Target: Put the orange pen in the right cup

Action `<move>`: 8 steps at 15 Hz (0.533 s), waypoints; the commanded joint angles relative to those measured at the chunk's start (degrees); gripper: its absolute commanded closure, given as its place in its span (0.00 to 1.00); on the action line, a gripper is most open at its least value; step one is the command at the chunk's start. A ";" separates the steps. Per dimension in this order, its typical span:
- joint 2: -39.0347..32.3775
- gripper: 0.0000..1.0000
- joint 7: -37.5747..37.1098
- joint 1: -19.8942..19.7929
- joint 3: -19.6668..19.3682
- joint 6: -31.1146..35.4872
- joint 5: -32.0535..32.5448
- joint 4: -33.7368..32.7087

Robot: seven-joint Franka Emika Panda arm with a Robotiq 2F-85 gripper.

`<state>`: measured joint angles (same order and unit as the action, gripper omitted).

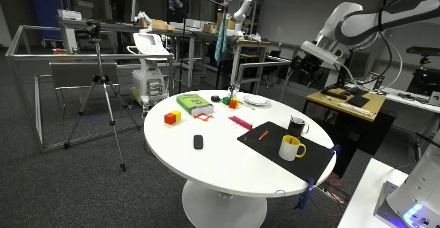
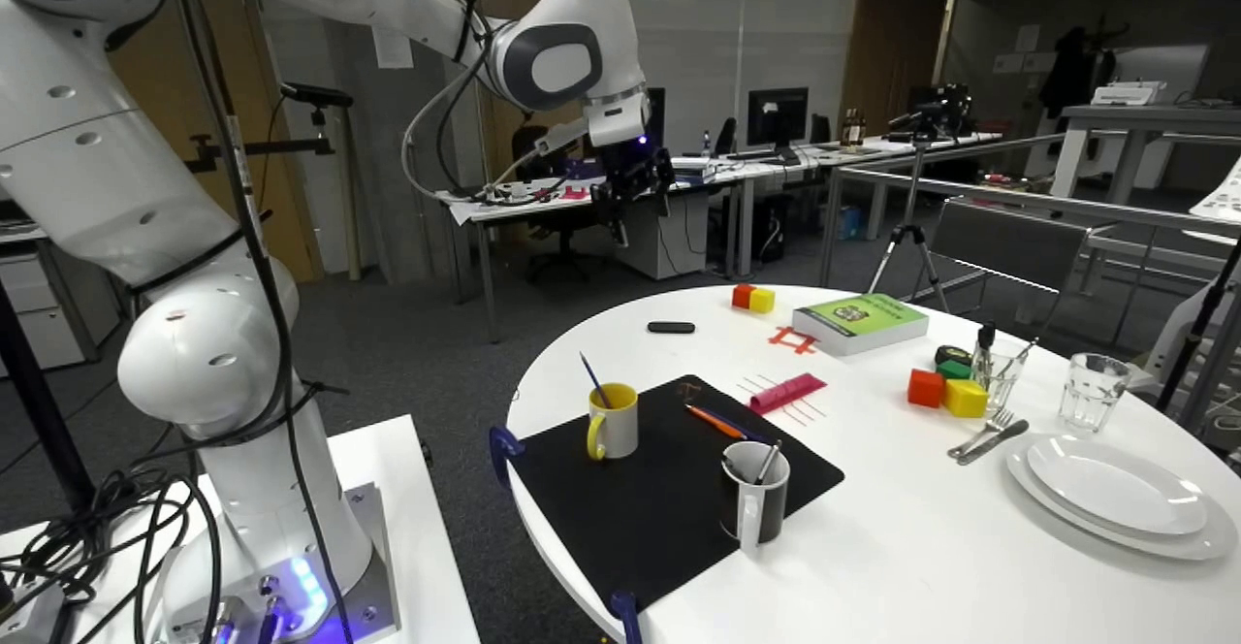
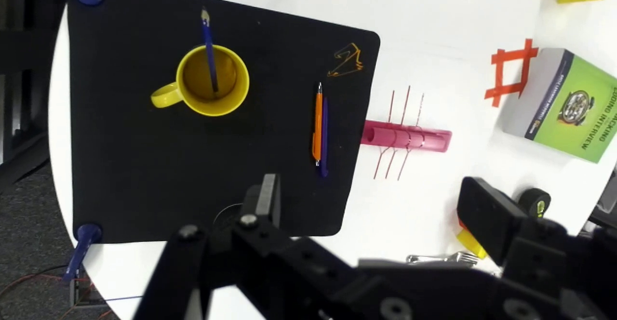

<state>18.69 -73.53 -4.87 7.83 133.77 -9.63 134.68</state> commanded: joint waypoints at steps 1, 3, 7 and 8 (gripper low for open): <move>-3.22 0.00 -2.51 0.27 -0.70 4.61 0.89 0.14; -3.02 0.00 -1.11 1.13 -1.32 2.63 0.26 0.13; -0.89 0.00 1.02 3.31 -0.99 0.78 -1.32 1.05; 0.35 0.00 1.29 4.11 -0.27 0.85 -0.56 1.70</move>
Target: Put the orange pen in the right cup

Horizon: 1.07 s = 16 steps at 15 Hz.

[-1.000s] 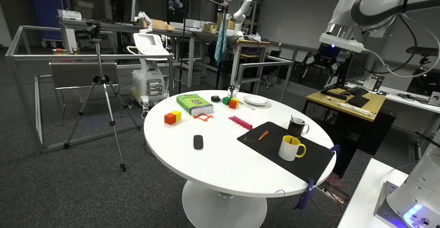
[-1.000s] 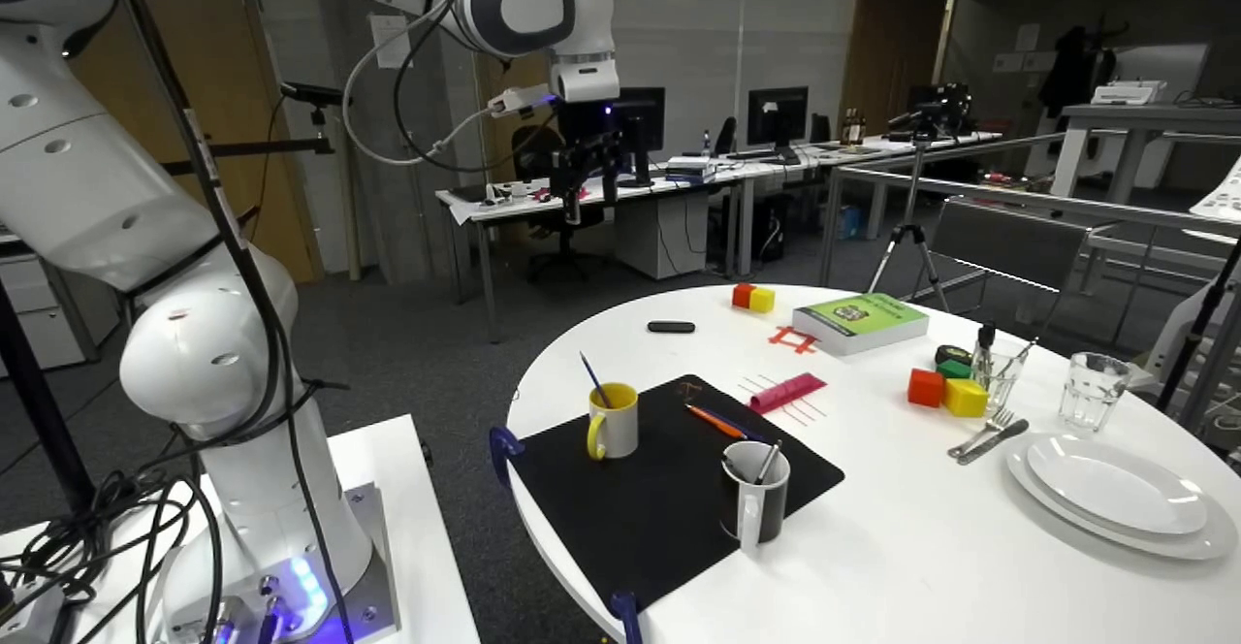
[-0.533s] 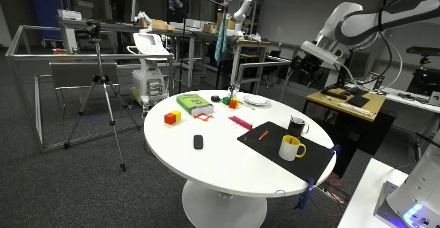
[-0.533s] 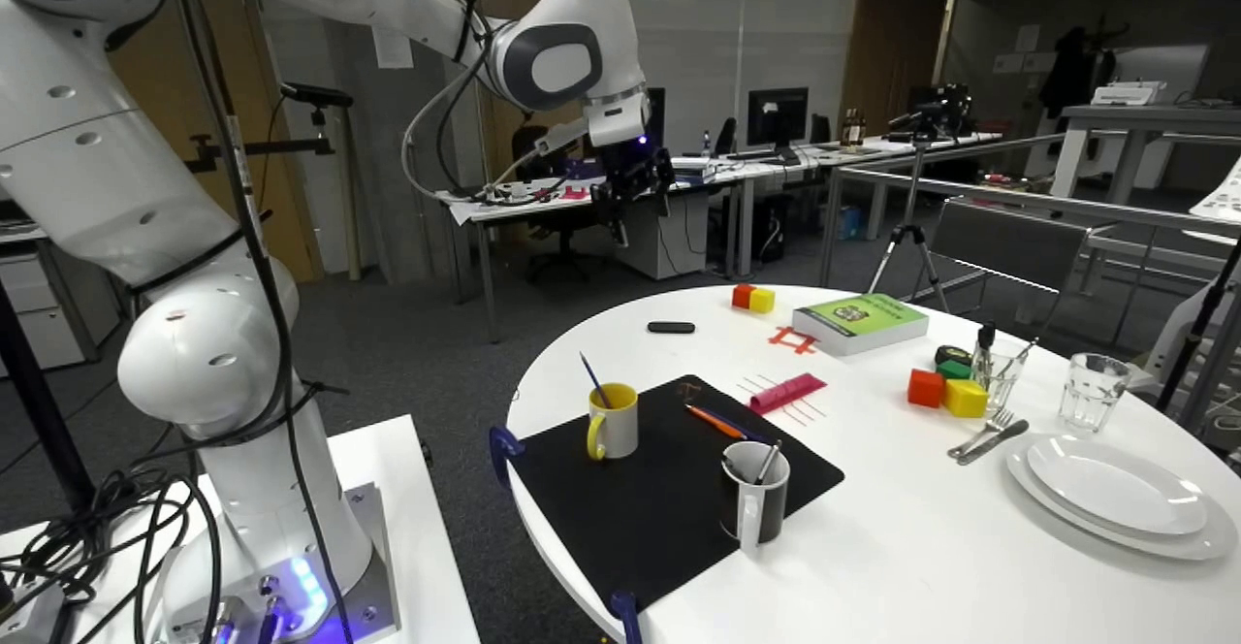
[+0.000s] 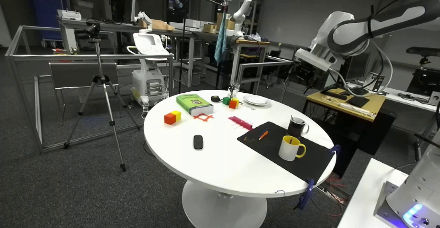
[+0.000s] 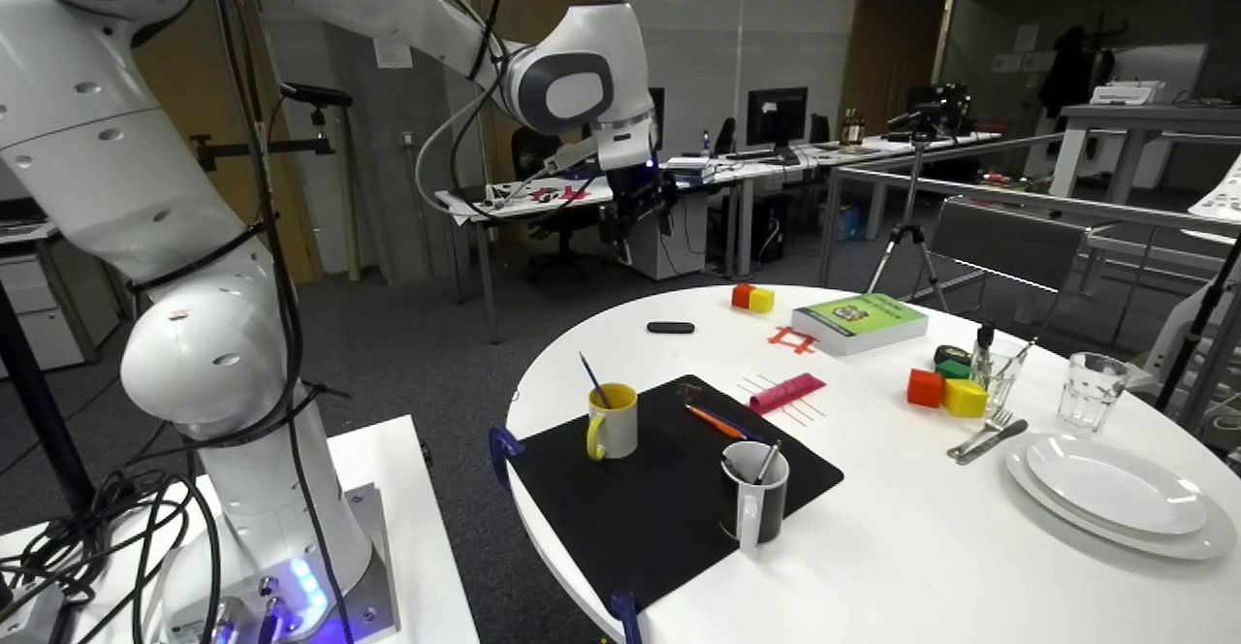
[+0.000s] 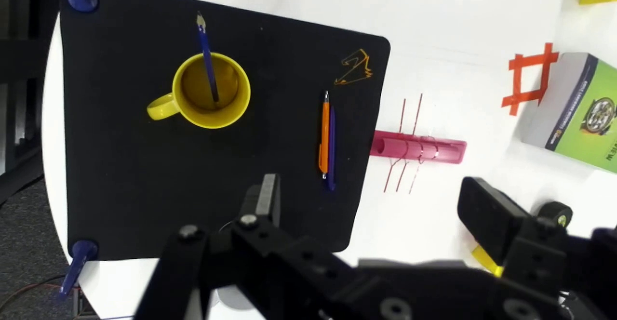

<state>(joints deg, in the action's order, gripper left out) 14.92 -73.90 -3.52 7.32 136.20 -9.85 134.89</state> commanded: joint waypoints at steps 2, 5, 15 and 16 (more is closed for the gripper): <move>5.04 0.00 1.87 4.08 1.36 -0.17 1.07 2.00; 4.35 0.00 2.49 5.51 1.72 -0.17 0.17 1.79; -0.33 0.00 8.21 2.90 -2.71 3.79 0.73 2.87; -1.10 0.00 8.92 2.45 -3.12 4.11 1.06 2.86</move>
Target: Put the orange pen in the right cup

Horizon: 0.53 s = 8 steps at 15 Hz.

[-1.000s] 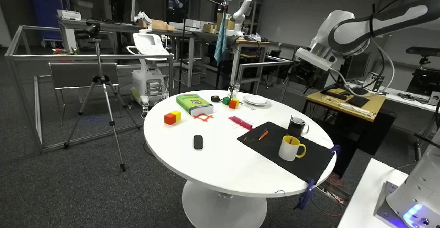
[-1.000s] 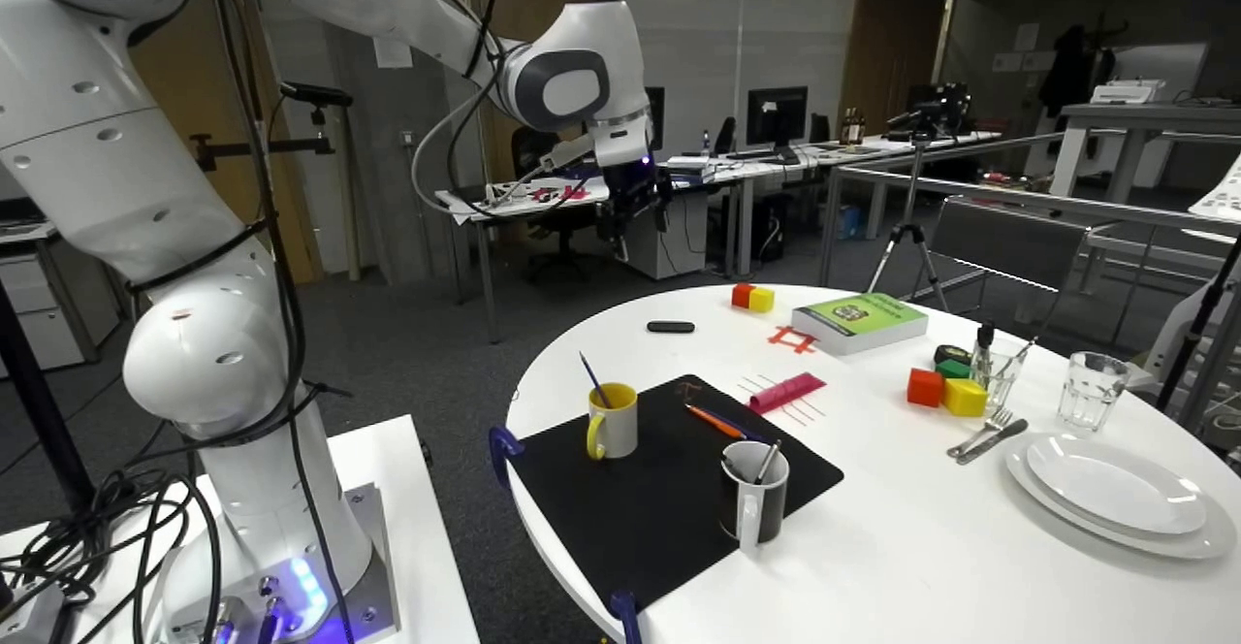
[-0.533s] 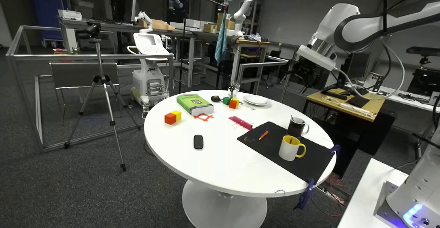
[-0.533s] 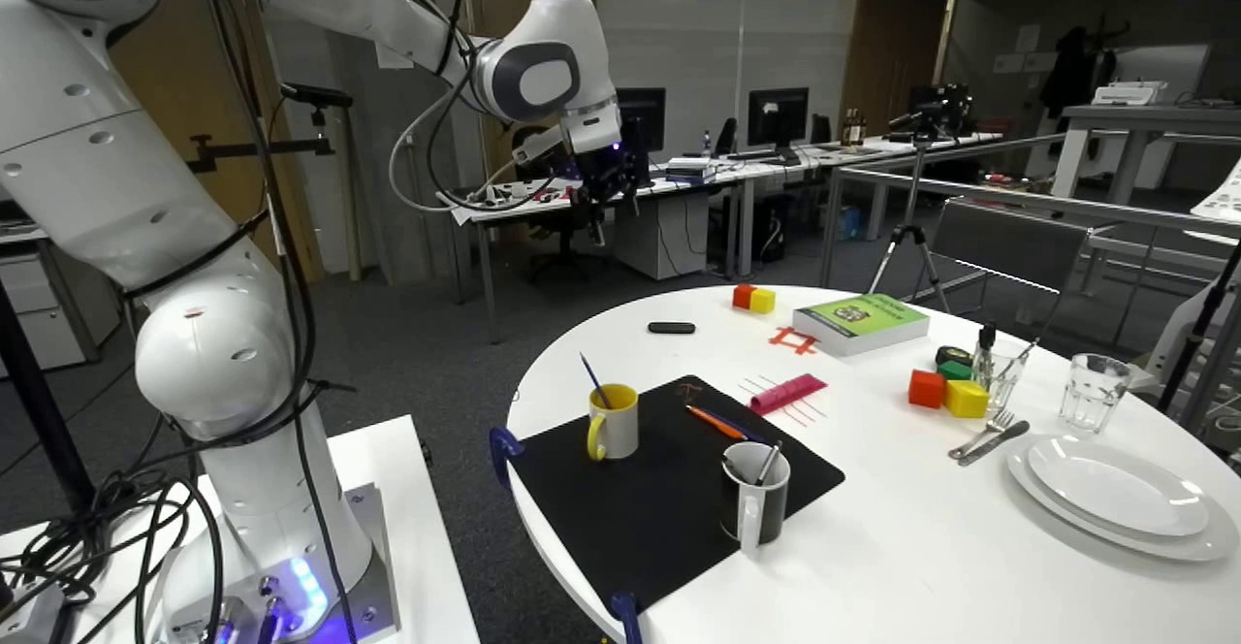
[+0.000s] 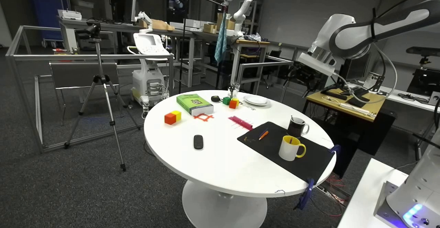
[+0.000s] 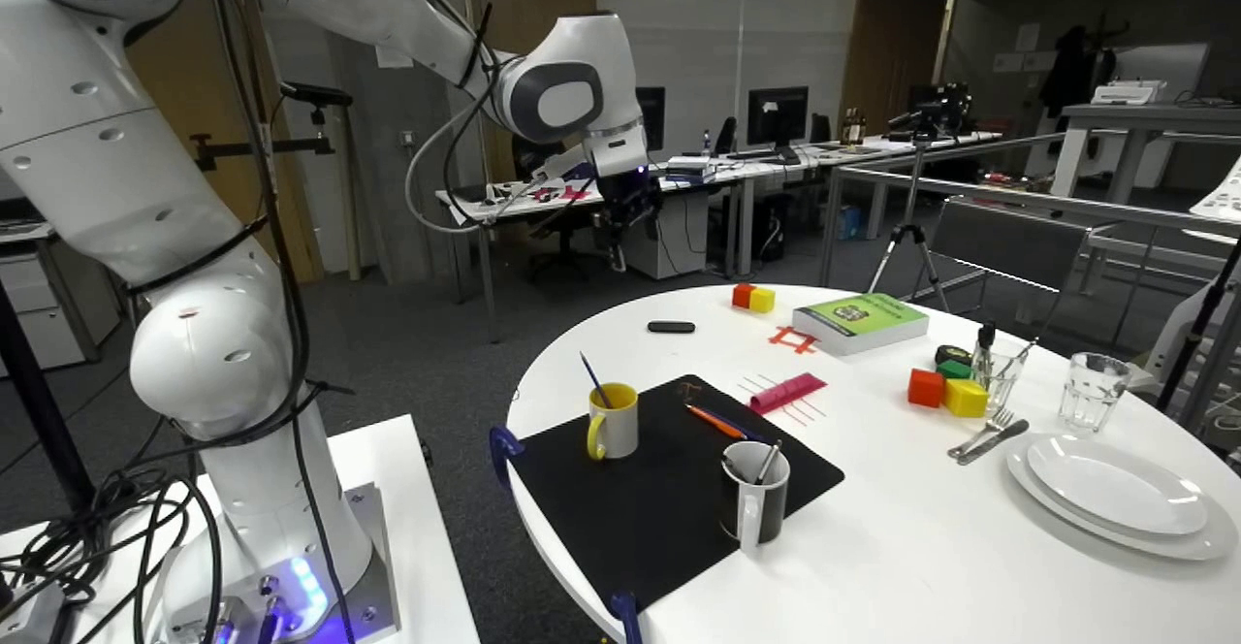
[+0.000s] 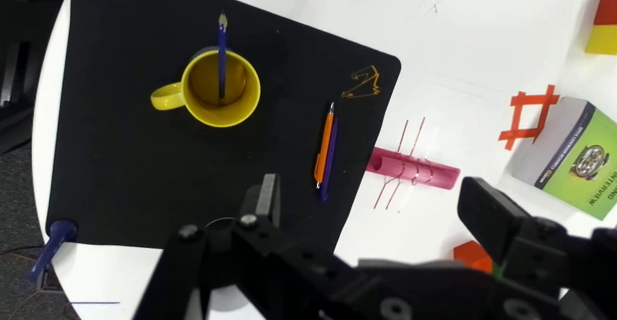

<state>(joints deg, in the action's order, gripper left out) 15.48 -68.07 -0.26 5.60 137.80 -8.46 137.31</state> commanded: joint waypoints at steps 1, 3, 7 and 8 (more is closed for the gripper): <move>-2.60 0.00 3.66 -1.15 -1.92 2.55 -0.02 0.26; -4.38 0.00 4.72 -1.62 -2.81 2.65 -0.32 -0.25; -8.63 0.00 5.52 -1.96 -3.99 4.37 -0.32 -1.30; -9.84 0.00 5.24 -1.98 -4.18 4.52 -0.02 -1.54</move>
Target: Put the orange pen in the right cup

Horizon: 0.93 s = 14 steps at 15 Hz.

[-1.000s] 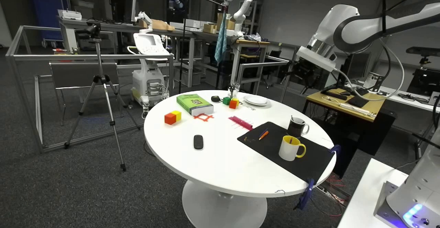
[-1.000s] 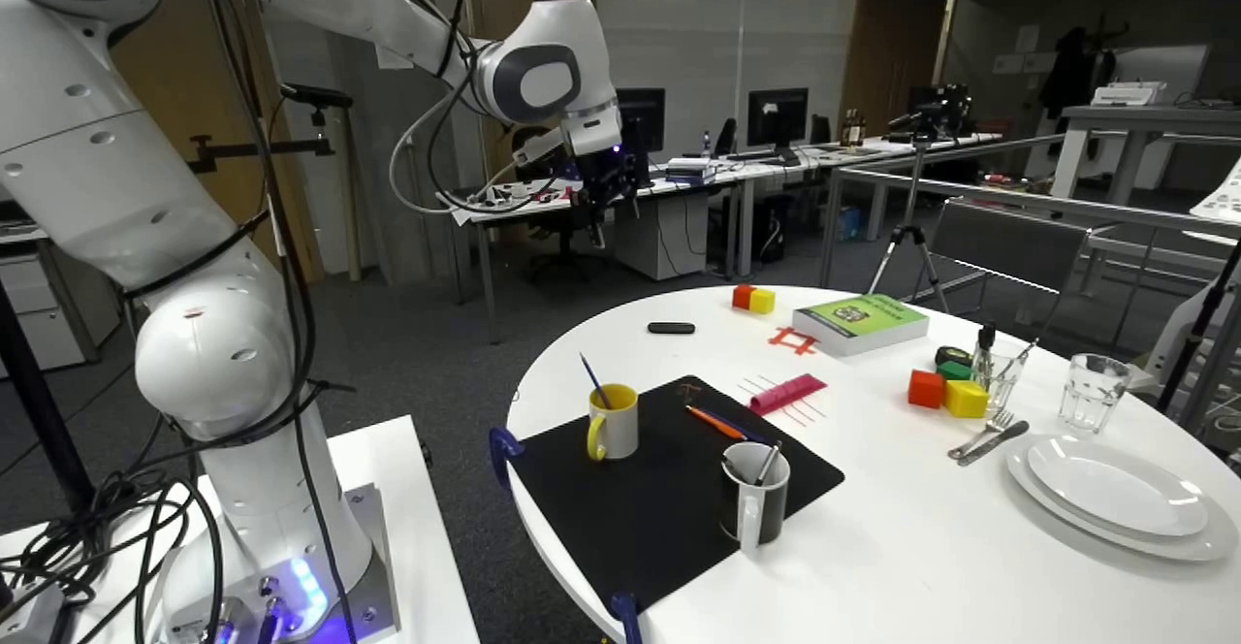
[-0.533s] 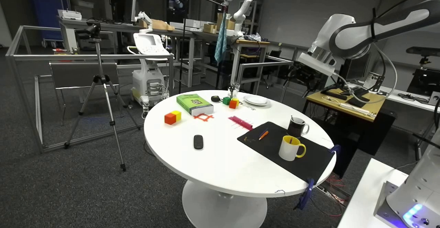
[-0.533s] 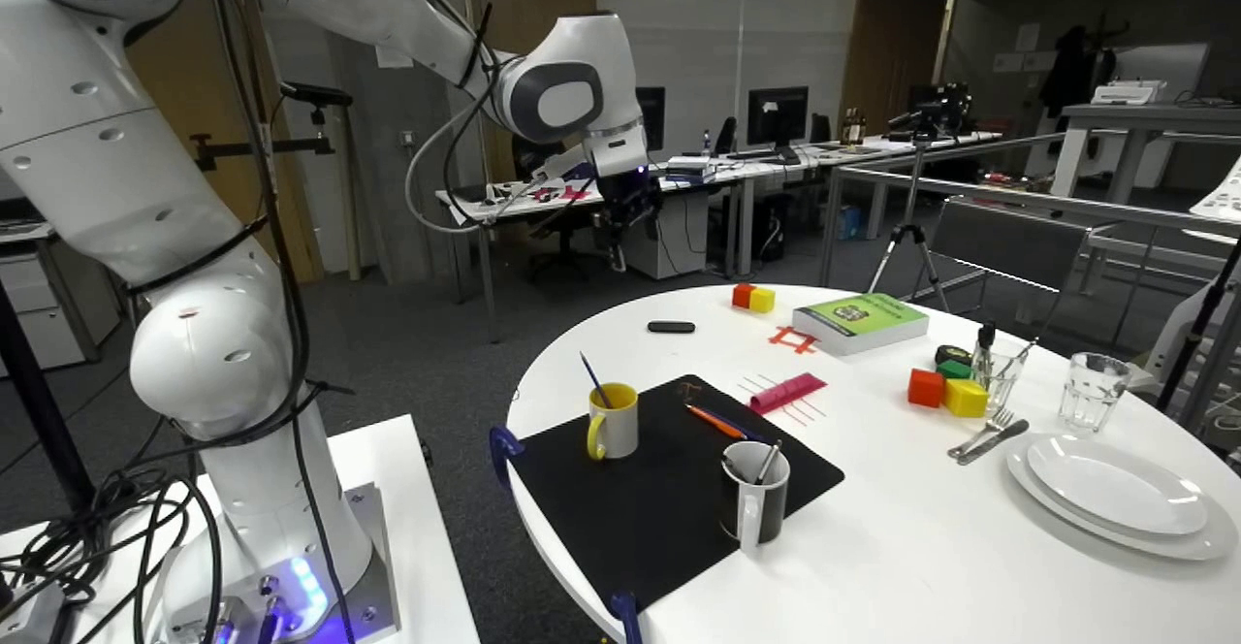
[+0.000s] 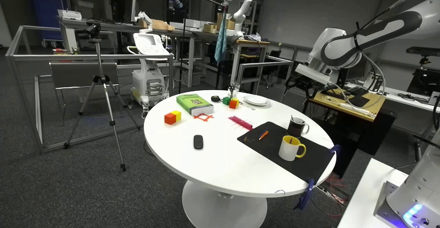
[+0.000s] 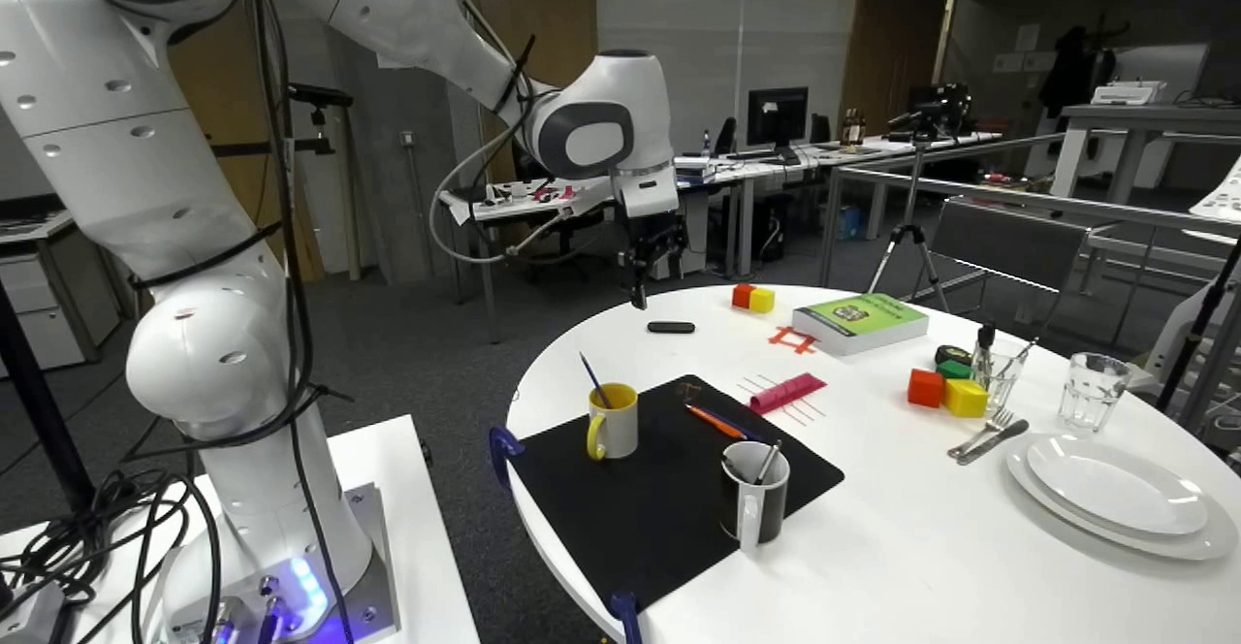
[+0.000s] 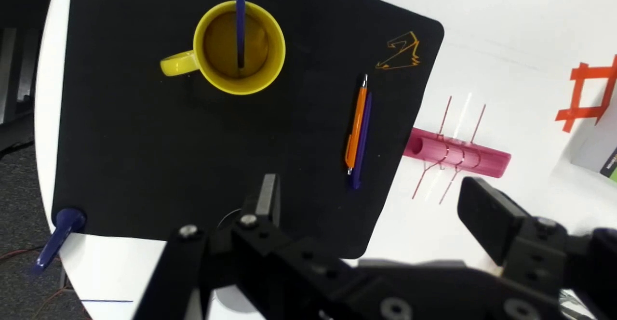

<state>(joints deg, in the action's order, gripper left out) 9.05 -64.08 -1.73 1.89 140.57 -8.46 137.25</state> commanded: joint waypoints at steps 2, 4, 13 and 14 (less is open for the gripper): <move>-5.89 0.00 0.62 -0.47 -0.81 2.12 0.63 -1.96; -8.16 0.00 0.47 -0.34 -1.27 3.12 0.84 -2.34; -9.12 0.00 0.04 0.42 -1.88 2.56 0.06 -2.10; -9.21 0.00 -0.84 0.56 -1.80 4.28 0.95 -1.72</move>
<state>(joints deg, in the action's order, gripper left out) -0.11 -64.10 -1.64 0.43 143.27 -8.40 135.23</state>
